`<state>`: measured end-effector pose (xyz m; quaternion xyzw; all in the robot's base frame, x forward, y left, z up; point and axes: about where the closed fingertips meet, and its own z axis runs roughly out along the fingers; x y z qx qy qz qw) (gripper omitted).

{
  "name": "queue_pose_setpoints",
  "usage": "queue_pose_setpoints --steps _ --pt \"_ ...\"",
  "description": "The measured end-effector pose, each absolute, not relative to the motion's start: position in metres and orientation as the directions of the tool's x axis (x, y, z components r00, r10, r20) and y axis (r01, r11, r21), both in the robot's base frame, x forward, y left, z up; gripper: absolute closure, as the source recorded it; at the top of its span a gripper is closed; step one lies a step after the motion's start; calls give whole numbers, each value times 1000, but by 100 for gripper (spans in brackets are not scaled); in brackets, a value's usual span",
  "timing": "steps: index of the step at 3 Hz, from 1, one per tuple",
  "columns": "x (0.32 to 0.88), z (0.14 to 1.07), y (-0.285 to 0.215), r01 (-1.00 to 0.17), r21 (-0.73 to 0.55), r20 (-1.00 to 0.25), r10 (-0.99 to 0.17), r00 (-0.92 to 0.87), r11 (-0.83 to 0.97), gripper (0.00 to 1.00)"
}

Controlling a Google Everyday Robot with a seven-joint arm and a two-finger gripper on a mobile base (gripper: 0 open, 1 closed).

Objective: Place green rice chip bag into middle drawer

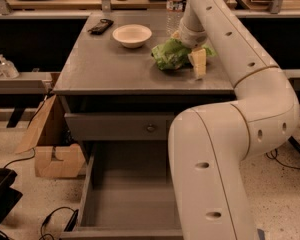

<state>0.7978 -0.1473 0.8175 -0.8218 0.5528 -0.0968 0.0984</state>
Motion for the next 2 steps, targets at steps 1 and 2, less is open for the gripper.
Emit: queue_pose_setpoints --steps 1,2 --pt "797 823 -147 -890 -266 49 -928 370 -370 39" --pt "796 830 -147 -890 -266 49 -928 370 -370 70"
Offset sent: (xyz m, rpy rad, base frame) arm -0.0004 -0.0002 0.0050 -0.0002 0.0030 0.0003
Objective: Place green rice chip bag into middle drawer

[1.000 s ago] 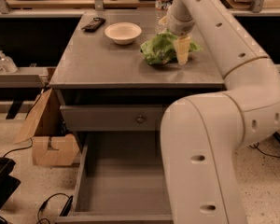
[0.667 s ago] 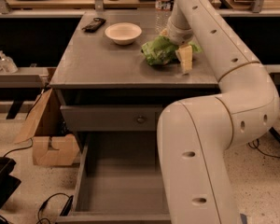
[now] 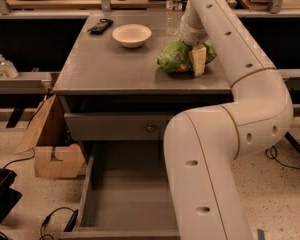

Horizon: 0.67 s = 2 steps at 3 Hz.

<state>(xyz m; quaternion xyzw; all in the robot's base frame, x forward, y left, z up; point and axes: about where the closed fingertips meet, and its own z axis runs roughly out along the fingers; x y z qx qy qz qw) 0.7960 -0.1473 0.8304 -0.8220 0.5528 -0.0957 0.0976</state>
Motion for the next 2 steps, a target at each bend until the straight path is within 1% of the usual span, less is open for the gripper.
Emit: queue_pose_setpoints --steps 1,2 --pt "796 831 -147 -890 -266 50 -928 370 -370 94" --pt "799 831 -146 -887 -279 51 -928 370 -369 100"
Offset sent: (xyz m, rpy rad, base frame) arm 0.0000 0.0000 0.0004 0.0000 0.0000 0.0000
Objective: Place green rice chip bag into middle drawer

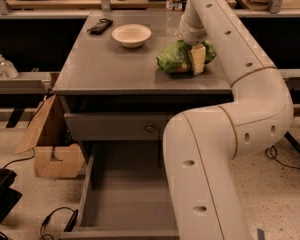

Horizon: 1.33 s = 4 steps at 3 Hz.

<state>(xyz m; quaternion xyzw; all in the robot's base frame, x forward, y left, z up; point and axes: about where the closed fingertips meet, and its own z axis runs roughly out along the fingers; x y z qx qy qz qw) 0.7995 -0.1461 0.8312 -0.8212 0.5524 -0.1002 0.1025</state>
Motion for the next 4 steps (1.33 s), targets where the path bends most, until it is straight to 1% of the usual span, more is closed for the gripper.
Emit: queue_pose_setpoints --steps 1,2,3,4 --pt "799 832 -146 -887 -279 51 -928 369 -369 100" --pt "806 873 -151 -871 -384 48 -948 314 -308 100" --pt "796 913 -152 -872 -414 72 -964 256 -262 100" --pt "764 936 -156 -908 -366 95 -979 183 -205 100"
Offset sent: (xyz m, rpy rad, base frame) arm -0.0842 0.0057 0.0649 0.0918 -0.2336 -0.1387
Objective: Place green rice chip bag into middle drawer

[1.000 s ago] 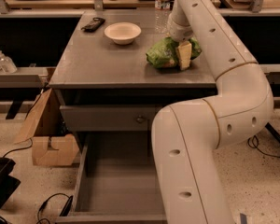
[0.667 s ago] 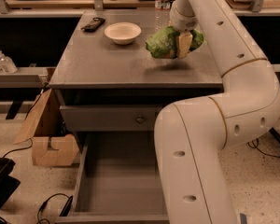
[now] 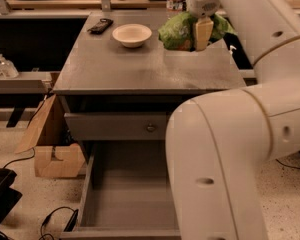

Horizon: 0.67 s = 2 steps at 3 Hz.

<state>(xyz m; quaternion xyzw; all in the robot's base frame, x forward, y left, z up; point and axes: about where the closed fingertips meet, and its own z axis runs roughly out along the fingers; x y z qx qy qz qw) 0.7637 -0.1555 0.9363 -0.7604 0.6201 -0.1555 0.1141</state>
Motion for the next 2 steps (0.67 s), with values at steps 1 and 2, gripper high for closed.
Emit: queue_pose_setpoints --steps 1,2 --pt "715 995 -170 -886 -455 66 -995 71 -94 100" --pt "715 994 -171 -886 -454 66 -995 70 -92 100"
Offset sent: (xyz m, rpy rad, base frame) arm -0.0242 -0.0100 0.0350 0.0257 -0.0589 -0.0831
